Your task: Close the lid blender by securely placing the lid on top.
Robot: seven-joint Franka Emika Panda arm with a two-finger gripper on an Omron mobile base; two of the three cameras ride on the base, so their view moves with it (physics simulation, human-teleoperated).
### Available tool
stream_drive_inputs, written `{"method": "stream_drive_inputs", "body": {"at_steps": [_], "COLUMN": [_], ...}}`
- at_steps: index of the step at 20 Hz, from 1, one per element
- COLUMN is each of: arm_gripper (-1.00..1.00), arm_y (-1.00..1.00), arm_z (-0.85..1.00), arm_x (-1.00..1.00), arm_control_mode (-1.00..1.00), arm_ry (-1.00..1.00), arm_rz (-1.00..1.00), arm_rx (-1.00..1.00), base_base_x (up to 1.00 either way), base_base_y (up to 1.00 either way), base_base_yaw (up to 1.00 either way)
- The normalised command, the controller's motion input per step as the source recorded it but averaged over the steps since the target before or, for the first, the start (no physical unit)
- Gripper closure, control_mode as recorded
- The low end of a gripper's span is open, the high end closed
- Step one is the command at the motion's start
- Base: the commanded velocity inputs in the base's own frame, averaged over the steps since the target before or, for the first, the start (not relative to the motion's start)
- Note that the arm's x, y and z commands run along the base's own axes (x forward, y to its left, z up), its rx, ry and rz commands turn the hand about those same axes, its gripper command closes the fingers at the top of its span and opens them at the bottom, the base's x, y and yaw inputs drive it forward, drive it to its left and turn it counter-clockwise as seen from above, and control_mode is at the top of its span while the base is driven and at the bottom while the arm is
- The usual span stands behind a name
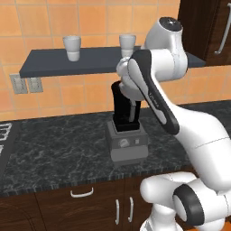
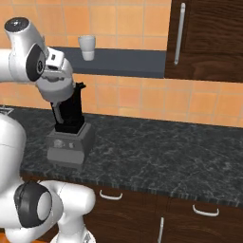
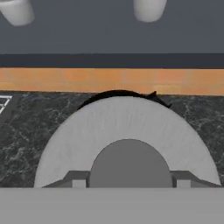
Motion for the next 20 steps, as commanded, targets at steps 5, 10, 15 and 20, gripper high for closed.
{"method": "stream_drive_inputs", "body": {"at_steps": [5, 10, 15, 20], "arm_gripper": [1.0, 1.0, 1.0, 1.0], "arm_y": [0.16, 0.07, 0.07, 0.0], "arm_z": [0.11, 0.12, 0.21, 0.21], "arm_x": [0.38, 0.49, 0.48, 0.22], "arm_control_mode": [-1.0, -1.0, -1.0, -1.0], "arm_ry": [-0.02, 0.0, 0.04, -0.04], "arm_rz": [0.01, 0.0, 0.0, 0.0], "arm_rx": [-0.02, 0.0, 0.0, 0.0], "base_base_x": [0.0, 0.0, 0.0, 0.0], "base_base_y": [0.0, 0.0, 0.0, 0.0], "base_base_yaw": [0.0, 0.0, 0.0, 0.0]}}
